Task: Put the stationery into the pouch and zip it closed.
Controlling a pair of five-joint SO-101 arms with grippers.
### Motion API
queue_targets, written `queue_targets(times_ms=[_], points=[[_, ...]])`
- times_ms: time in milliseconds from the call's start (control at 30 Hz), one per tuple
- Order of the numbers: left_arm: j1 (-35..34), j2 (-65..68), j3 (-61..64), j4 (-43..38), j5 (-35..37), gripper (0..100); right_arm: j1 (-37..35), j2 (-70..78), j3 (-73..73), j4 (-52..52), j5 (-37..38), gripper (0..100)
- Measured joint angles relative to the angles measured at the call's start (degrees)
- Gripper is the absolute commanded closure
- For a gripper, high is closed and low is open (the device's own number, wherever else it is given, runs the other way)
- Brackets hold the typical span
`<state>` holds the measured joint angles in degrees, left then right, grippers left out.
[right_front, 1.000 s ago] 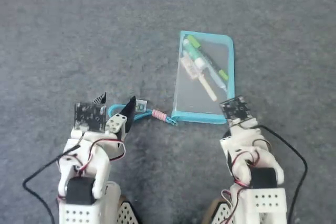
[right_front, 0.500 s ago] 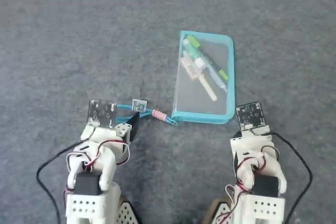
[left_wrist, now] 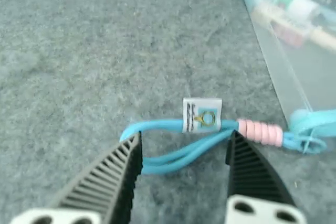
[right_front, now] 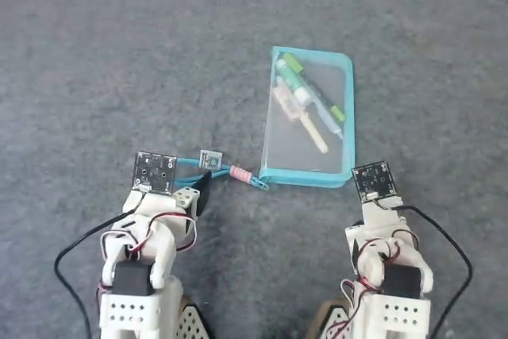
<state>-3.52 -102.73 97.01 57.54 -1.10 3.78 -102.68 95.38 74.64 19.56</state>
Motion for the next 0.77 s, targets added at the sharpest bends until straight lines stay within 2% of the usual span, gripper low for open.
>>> queue_targets(times_ms=[167,767], points=[[0.0,0.0,0.0,12.0,0.0,75,0.0,0.0,0.0,0.1,0.0,98.4],[0.0,-0.1,0.0,14.4,0.0,75,0.0,0.0,0.0,0.1,0.0,98.4]])
